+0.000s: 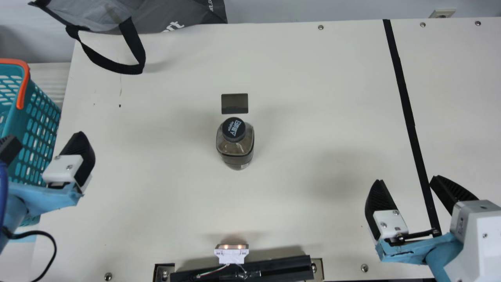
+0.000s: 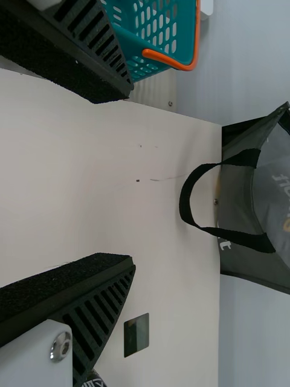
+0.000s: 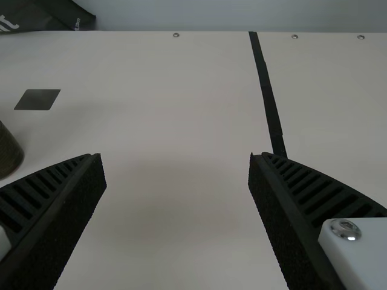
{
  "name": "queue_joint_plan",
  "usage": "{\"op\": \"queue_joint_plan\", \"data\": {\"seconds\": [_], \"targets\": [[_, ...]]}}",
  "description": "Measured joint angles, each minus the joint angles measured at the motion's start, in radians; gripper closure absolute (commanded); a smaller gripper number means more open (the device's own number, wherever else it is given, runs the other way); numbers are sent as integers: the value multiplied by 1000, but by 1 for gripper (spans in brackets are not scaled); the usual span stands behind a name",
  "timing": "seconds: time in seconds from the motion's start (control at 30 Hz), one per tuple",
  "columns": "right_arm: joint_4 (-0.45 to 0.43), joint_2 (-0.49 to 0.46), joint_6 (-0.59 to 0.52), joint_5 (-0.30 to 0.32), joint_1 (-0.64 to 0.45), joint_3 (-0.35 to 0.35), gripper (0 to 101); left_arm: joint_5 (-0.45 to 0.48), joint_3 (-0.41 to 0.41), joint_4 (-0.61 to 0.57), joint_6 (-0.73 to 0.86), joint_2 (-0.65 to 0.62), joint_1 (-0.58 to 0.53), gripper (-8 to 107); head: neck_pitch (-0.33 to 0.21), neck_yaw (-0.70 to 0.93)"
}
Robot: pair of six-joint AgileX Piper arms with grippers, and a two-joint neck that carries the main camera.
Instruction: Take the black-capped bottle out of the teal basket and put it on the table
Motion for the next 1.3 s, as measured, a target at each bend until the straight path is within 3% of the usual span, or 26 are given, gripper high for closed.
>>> {"op": "queue_joint_plan", "data": {"seconds": [1.3], "targets": [[0, 0, 0, 1, 0, 0, 10, 0, 0, 0, 0, 0, 0, -8, 0, 0]]}}
